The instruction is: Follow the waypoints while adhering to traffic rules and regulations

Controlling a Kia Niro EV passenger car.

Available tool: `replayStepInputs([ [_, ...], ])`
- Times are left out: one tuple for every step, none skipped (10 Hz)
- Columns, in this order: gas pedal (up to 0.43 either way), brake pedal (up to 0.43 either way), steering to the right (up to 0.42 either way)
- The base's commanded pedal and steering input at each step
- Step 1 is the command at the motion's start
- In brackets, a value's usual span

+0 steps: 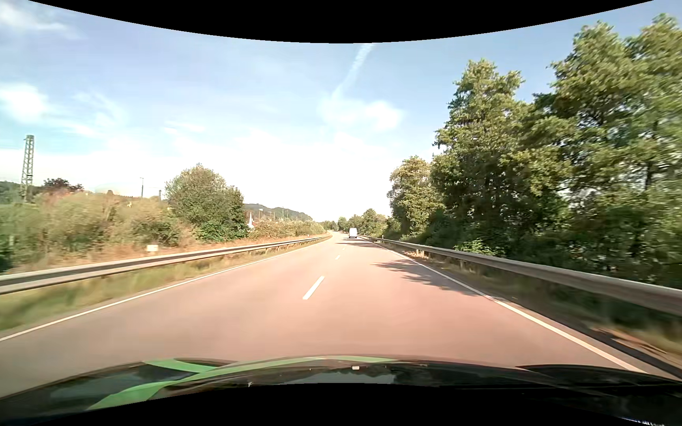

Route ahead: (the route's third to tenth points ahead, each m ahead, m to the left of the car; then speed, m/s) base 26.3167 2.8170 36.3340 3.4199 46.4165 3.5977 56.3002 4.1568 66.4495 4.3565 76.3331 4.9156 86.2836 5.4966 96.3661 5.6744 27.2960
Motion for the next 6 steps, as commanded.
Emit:
replayStepInputs([
  [0.28,0.0,-0.003],
  [0.287,0.0,-0.003],
  [0.287,0.0,-0.003],
  [0.287,0.0,-0.003],
  [0.287,0.0,-0.003],
  [0.28,0.0,-0.003],
])
